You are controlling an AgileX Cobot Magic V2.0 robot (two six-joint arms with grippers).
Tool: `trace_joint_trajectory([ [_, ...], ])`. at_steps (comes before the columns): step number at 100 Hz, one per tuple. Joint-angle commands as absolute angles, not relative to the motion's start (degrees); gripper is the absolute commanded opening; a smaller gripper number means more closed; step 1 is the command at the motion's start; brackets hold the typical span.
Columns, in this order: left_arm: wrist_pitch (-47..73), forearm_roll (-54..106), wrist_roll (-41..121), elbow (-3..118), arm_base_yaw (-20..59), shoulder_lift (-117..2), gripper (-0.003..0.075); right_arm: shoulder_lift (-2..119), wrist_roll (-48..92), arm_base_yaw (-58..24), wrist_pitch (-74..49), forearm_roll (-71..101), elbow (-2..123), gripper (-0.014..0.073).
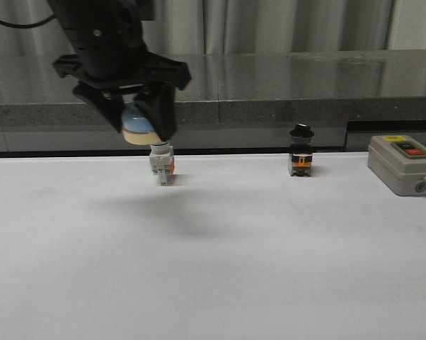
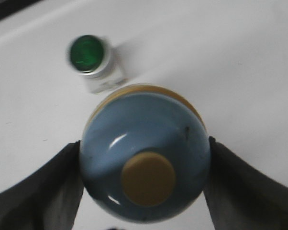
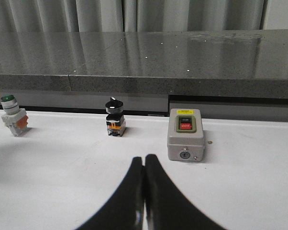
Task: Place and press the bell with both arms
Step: 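Lift the blue bell with the left gripper and carry it nearer the robot, then lower the bell onto the table center and open the left gripper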
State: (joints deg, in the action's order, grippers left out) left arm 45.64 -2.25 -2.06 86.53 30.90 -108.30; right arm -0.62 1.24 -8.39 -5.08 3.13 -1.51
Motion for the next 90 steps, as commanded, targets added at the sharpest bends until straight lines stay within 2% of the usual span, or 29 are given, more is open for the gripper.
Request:
trace_joint_trajectory([
  [1, 42.1, -2.2, -1.8, 88.2, 34.8, -106.6, 0.0193, -1.6, 1.5, -7.9, -0.4, 3.2, -0.7, -0.006],
  [22, 40.0, -2.7, -1.8, 88.2, 39.6, -111.5, 0.0193, -1.6, 1.5, -7.9, -0.4, 3.2, -0.7, -0.006],
  [58, 40.5, -2.4, -1.0, 88.2, 40.4, -117.5, 0.0204, -1.6, 1.5, -7.9, -0.4, 3.2, -0.7, -0.006],
  [66, 41.0, -2.2, -0.6, 88.2, 40.4, -117.6, 0.0261, -1.6, 1.5, -7.9, -0.4, 3.2, -0.7, -0.006],
  [72, 41.2, -1.5, 0.5, 88.2, 40.4, -117.6, 0.0331, -1.6, 1.5, -7.9, -0.4, 3.2, -0.7, -0.006],
  [80, 41.4, 0.0, 2.3, 88.2, 40.4, -117.6, 0.048, -1.6, 1.5, -7.9, -0.4, 3.2, -0.7, -0.006],
  [90, 41.4, 1.0, 2.7, 88.2, 40.6, -117.6, 0.0611, -1.6, 1.5, -7.9, -0.4, 3.2, -0.7, -0.006],
])
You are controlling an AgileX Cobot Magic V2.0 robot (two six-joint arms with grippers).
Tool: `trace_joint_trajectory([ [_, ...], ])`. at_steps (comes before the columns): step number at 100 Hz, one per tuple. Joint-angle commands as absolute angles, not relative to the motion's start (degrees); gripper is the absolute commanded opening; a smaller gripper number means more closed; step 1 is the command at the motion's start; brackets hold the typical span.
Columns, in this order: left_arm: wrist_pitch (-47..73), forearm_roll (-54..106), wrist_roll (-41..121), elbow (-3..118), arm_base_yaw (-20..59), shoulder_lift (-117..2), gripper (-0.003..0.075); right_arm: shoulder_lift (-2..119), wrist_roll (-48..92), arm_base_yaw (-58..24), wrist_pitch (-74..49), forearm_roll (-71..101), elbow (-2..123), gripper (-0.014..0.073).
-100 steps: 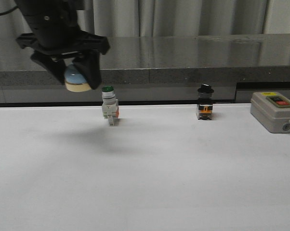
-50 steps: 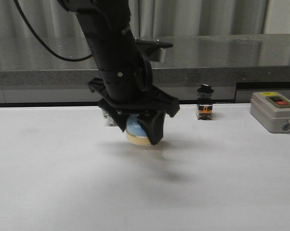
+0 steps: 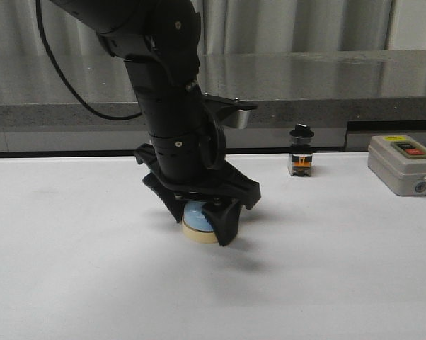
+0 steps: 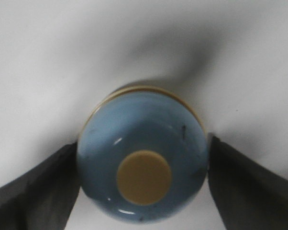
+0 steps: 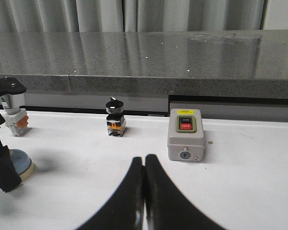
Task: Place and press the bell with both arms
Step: 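Lower the bell onto the table center and open the left gripper, then raise the left gripper away from the bell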
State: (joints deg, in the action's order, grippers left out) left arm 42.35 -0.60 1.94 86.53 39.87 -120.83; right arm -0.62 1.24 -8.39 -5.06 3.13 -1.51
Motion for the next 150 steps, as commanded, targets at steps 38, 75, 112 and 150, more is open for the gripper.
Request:
trace_joint_trajectory([
  [38, 41.2, 1.1, 1.7, 88.2, 40.4, -113.2, 0.0672, -1.6, 1.5, -7.9, -0.4, 3.2, -0.7, -0.006],
  [75, 37.3, 0.8, 0.5, 84.5, 31.6, -96.8, 0.0672, -1.6, 1.5, -7.9, -0.4, 3.2, -0.7, -0.006],
  [112, 26.2, 1.3, -0.7, 64.7, 15.5, -77.2, 0.0671, -1.6, 1.5, -7.9, -0.4, 3.2, -0.7, -0.006],
  [150, 17.8, 2.5, -1.5, 40.8, 11.0, -52.7, 0.0668, -1.6, 1.5, -7.9, -0.4, 3.2, -0.7, -0.006],
])
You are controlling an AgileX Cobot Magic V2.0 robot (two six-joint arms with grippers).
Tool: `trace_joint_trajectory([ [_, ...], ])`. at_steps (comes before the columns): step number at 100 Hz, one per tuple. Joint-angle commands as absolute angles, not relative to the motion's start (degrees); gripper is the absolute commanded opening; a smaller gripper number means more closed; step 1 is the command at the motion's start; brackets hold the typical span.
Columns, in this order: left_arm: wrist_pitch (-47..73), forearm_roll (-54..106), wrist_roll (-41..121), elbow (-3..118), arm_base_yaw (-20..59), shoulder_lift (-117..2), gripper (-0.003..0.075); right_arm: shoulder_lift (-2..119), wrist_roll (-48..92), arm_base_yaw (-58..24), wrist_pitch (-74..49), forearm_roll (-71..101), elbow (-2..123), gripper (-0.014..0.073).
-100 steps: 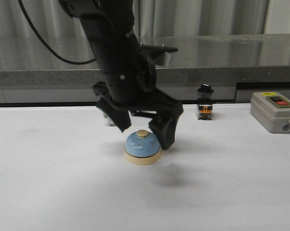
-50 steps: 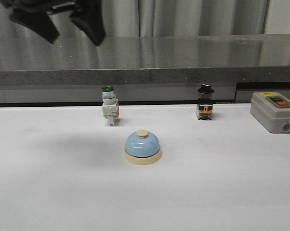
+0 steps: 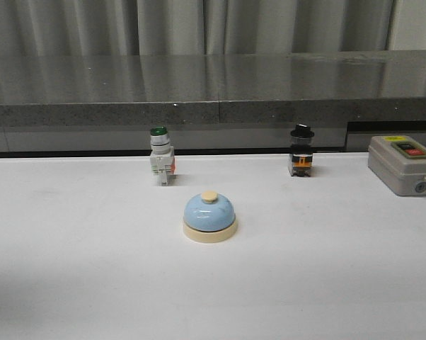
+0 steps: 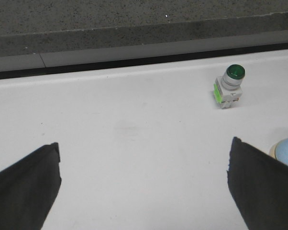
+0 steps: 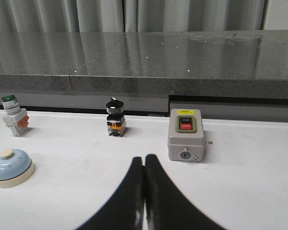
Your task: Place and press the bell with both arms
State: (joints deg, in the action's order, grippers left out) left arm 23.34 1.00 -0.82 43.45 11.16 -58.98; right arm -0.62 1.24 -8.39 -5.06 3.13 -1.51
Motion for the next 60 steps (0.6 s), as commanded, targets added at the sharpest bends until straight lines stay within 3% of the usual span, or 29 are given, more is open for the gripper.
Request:
trace_joint_trajectory([
  [1, 17.7, 2.7, -1.5, 40.5, 11.0, -52.3, 0.0667, -1.6, 1.5, -7.9, -0.4, 3.2, -0.7, -0.006],
  [12, 17.5, 3.3, -1.5, 35.8, 11.0, -45.4, 0.0626, -1.6, 1.5, -7.9, -0.4, 3.2, -0.7, -0.006],
  [21, 17.5, 3.4, -1.5, 33.1, 11.0, -40.5, 0.0547, -1.6, 1.5, -7.9, -0.4, 3.2, -0.7, -0.006],
  [31, 17.5, 3.4, -1.5, 31.6, 11.0, -36.8, 0.0393, -1.6, 1.5, -7.9, -0.4, 3.2, -0.7, -0.006],
  [50, 17.5, 3.4, -1.5, 31.2, 11.0, -35.1, 0.0003, -1.6, 1.5, -7.9, -0.4, 3.2, -0.7, -0.006],
  [60, 17.4, 3.2, -1.5, 31.2, 11.0, -35.1, -0.002, -1.6, 1.5, -7.9, -0.4, 3.2, -0.7, -0.006],
])
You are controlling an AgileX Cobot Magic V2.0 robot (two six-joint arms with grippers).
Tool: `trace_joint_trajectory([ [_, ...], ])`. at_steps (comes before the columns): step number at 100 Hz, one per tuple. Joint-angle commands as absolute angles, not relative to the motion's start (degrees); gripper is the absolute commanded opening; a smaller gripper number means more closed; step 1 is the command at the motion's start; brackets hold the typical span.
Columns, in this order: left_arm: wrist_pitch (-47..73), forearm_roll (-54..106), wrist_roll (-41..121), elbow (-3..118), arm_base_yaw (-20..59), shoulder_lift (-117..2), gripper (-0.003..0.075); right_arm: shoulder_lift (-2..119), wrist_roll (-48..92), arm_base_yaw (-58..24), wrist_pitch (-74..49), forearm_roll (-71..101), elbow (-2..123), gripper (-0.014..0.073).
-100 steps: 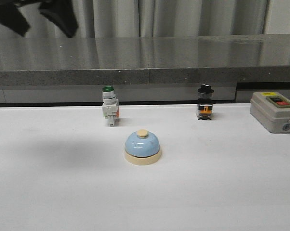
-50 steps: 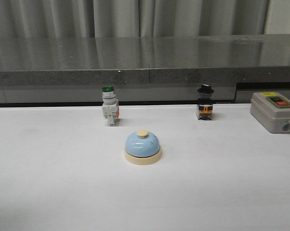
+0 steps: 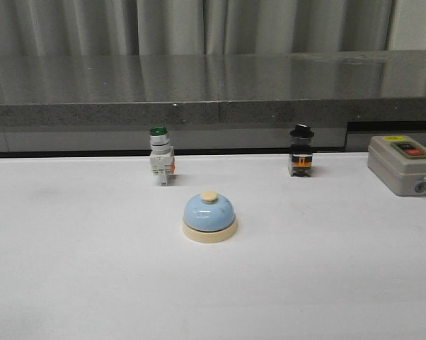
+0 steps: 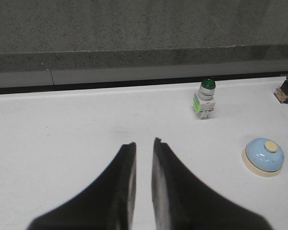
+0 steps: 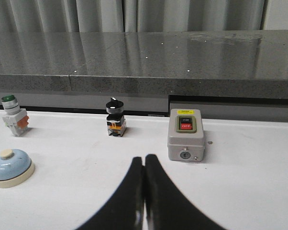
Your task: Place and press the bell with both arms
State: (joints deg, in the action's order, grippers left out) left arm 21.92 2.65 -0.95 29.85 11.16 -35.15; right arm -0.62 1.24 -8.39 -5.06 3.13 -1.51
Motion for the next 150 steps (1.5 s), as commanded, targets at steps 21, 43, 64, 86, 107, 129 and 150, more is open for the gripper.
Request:
trace_joint_trajectory([
  [21, 17.4, 3.2, -1.5, 31.2, 11.0, -35.1, -0.0019, -1.6, 1.5, -7.9, -0.4, 3.2, -0.7, -0.006],
  [43, 17.4, 3.2, -1.5, 31.2, 11.0, -35.1, -0.0019, -1.6, 1.5, -7.9, -0.4, 3.2, -0.7, -0.006],
  [64, 17.4, 3.2, -1.5, 31.2, 11.0, -35.1, -0.0019, -1.6, 1.5, -7.9, -0.4, 3.2, -0.7, -0.006],
  [86, 8.3, -0.6, -1.5, 28.2, 11.0, -32.9, -0.0019, -1.6, 1.5, -7.9, -0.4, 3.2, -0.7, -0.006],
  [107, -0.7, -2.6, -1.5, 18.1, 11.0, -23.5, -0.0019, -1.6, 1.5, -7.9, -0.4, 3.2, -0.7, -0.006],
  [129, -0.7, -3.9, -1.5, 6.8, 9.2, -11.5, -0.002, -1.6, 1.5, -7.9, -0.4, 3.2, -0.7, -0.006],
  [150, -0.7, -3.9, -1.5, -0.8, 4.4, -1.5, -0.0019, -1.6, 1.5, -7.9, -0.4, 3.2, -0.7, -0.006],
])
